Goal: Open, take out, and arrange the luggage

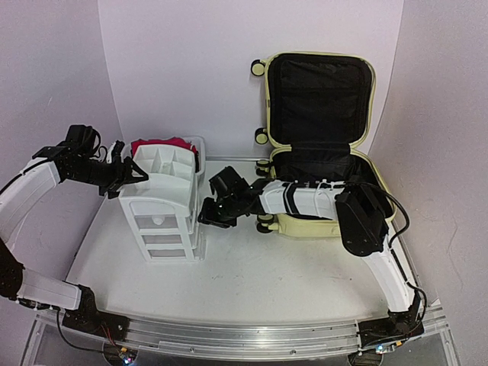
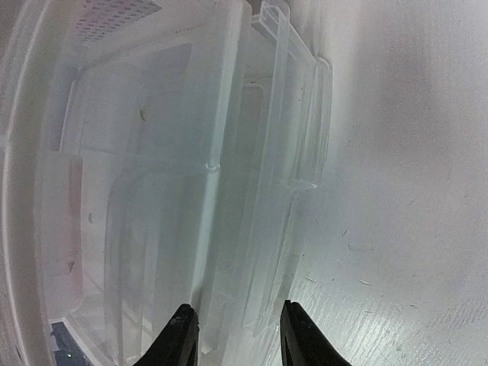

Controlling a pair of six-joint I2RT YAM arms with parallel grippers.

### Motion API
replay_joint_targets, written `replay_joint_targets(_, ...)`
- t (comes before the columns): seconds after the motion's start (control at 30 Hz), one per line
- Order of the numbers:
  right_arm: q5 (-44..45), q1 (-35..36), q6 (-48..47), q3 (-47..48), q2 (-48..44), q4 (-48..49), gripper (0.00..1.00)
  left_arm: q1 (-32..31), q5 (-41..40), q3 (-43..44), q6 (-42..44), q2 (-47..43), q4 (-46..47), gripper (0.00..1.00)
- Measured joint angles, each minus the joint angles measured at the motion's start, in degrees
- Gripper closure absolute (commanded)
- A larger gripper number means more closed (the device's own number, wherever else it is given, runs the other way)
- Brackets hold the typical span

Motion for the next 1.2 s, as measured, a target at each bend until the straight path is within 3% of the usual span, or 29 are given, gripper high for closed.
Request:
replay_joint_targets(0.3,8.48,2.34,-2.43,6.05,1.66,-9.27,0.67,0.0,-0.09,-0.07,-0.04,0.0,0.07,0.3)
replay_joint_targets(0.67,18.47,4.07,-4.26,6.27,1.55,-14.75,0.67,-0.07,-1.51,-0.76,0.0,-0.17,1.88,0.3)
replay_joint_targets(0.93,30.42,4.2,-5.79,2.56,-2.4,-25.31,0.62,-0.17,-4.35,-1.68,0.39,-0.79,2.25,0.3)
replay_joint_targets(1.03,31.87,4.11,-6.95,2.21,-2.84,-27.1,0.55,-0.17,-5.18,-1.97,0.42,-0.79,1.88,0.3)
replay_joint_targets(1.07,32.11,4.11,-7.52,2.21,-2.93,-27.56,0.48,-0.17,-5.22,-1.97,0.42,-0.79,1.9,0.28)
replay_joint_targets(1.2,30.34,4.11,-12.57,2.25,-4.04,-29.49,0.07,-0.17,-6.19,-1.97,0.39,-0.79,1.9,0.18)
